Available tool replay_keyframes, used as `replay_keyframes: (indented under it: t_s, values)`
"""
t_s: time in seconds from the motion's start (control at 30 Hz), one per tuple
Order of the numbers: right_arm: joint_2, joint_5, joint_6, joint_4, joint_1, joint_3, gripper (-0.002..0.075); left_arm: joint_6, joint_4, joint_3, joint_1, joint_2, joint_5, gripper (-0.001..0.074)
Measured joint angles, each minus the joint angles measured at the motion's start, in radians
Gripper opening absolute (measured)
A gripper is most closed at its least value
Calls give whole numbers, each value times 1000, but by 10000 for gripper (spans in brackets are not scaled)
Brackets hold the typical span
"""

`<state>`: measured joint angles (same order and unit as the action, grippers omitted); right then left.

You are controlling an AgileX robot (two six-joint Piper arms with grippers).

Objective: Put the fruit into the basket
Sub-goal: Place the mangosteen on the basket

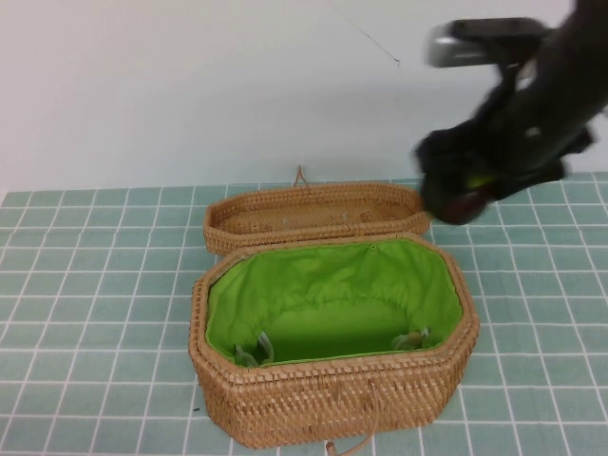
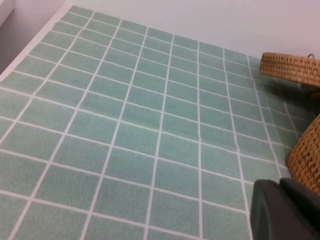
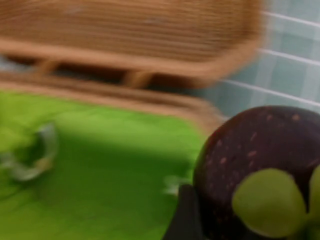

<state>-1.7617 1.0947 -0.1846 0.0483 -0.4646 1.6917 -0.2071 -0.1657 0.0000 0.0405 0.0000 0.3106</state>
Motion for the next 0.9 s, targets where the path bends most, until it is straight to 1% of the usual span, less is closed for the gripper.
replay_keyframes:
  t_s: [0.17,0.3,0.57,0.77,0.83,0.9]
  values:
    - [-57,-21,-2,7,-147,2,573,0,0,0,0,0,0,-3]
    - [-150,-57,-4,1,-206,2,573,0,0,0,0,0,0,-3]
    - [-318,-74,-34,-19,-206,2,573,0,0,0,0,0,0,-3]
    - [-367,-74,-32,-19,-206,2,575,0,0,0,0,0,0,-3]
    - [-369,-74,-30,-19,-206,2,589,0,0,0,0,0,0,-3]
    - [-369,-74,-30,-19,-206,2,619,0,0,0,0,0,0,-3]
